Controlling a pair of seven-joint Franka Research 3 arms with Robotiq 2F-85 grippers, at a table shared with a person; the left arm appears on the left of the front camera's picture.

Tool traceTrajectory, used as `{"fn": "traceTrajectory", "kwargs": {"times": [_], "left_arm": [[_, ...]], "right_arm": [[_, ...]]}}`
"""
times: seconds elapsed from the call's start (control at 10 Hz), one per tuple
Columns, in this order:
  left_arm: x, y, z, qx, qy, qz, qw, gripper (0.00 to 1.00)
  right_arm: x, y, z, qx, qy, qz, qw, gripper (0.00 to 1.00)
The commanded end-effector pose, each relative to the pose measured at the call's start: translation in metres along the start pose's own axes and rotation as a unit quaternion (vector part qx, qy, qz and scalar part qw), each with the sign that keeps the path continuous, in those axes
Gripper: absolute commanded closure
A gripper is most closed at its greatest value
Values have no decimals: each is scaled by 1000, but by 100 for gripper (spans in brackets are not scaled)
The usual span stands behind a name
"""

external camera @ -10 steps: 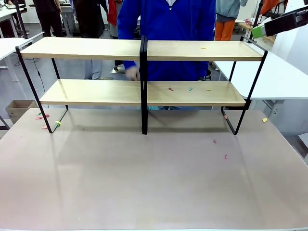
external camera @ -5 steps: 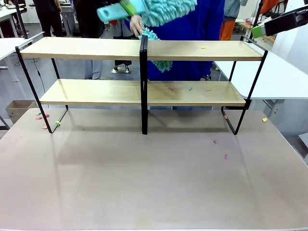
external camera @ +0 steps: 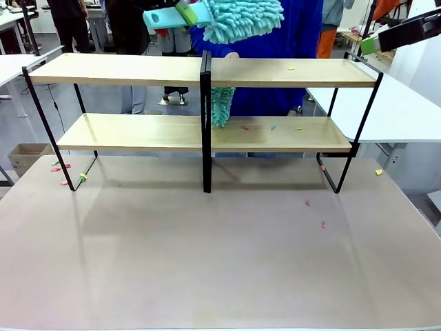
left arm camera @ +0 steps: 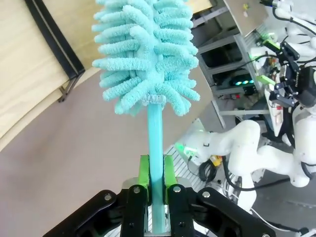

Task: Clean the shelves.
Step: Clean another randomly selected level of the Shelf with the Duster.

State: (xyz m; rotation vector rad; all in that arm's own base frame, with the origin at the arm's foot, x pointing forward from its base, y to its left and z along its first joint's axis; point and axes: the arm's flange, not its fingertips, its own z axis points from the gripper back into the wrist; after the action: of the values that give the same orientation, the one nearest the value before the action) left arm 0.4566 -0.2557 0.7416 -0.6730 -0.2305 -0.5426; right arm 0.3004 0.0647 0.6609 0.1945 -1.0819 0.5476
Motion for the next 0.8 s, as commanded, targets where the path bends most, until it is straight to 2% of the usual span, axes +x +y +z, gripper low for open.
{"fn": "traceTrajectory", "kwargs": {"times": [0.0, 0.1, 0.3, 0.5, 0.7], "left_arm": [[3, -4, -12, 15, 14, -8, 1000, 87], [4, -5, -16, 31, 11, -9, 999, 87], [-15, -2, 10, 21, -2, -4, 1000, 87], [-51, 6, 73, -6, -36, -20, 999, 87], [-109, 23, 144, -14, -106, -28, 994, 87]], "right_arm": [[1, -1, 0, -1, -1, -1, 1000, 0], [1, -1, 0, -1, -1, -1, 1000, 0], [1, -1, 0, -1, -1, -1, 1000, 0], [1, -1, 0, -1, -1, -1, 1000, 0], [1, -1, 0, -1, -1, -1, 1000, 0]]}}
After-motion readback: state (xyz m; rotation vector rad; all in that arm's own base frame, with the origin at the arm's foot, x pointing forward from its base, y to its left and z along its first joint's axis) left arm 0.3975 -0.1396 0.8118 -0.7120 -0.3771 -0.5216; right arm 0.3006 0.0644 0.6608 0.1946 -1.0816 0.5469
